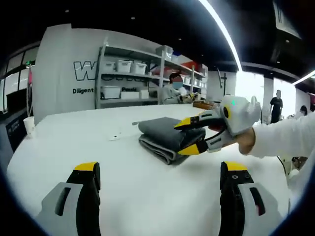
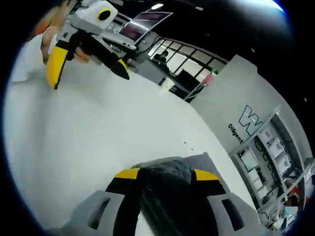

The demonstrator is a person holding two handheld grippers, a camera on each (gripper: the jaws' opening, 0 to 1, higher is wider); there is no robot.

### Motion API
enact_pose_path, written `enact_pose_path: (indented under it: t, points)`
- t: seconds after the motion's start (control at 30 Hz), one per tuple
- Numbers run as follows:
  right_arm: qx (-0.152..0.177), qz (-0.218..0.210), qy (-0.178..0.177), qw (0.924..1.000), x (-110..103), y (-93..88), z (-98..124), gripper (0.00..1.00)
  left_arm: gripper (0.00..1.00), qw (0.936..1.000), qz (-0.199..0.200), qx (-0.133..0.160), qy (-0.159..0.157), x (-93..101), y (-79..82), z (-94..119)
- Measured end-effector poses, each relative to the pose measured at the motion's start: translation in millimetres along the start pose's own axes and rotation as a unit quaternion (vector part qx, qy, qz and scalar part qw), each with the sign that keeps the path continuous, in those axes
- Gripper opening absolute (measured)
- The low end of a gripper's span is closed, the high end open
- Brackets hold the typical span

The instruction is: Open the folded towel by lifting each exposed corner and separating the folded layers until the towel lies flat within the target outline without major curled edges

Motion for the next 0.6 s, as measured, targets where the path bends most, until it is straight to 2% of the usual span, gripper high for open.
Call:
enact_pose_path:
  t: [0.27,0.37,0.5,0.6]
  points:
    - [-0.023,0.039,-0.003,0.999,-8.4,-8.1,-8.4,0.2,1.0,1.0,0.005,-0.001,-0.004,-1.2,-0.4,-2.2]
    - [-0.024,0.047,-0.004,0.9986,-11.2,-8.9,-9.2,0.16,1.0,1.0,0.008,-0.001,-0.003,-3.1,-0.7,-2.6]
    - [-0.02,0.08,-0.021,0.9964,-10.3,-7.9,-9.5,0.08,1.0,0.9999,0.013,-0.002,-0.002,-5.8,-2.3,-3.9]
    - [-0.013,0.082,-0.027,0.9962,-6.6,-7.9,-11.1,0.04,1.0,0.9999,0.015,-0.004,-0.002,-5.3,-4.4,-4.0]
Point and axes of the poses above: the point that each gripper's makers call its tool centre point, and the gripper's own axes: z roughly backward along the fingers, x roughly to its right, y roughly out of its top, the point moved 1 cm from there along z, roughly backward along the fingers, and after that the axes turned 10 degrees about -x, right-handed, at the moved point
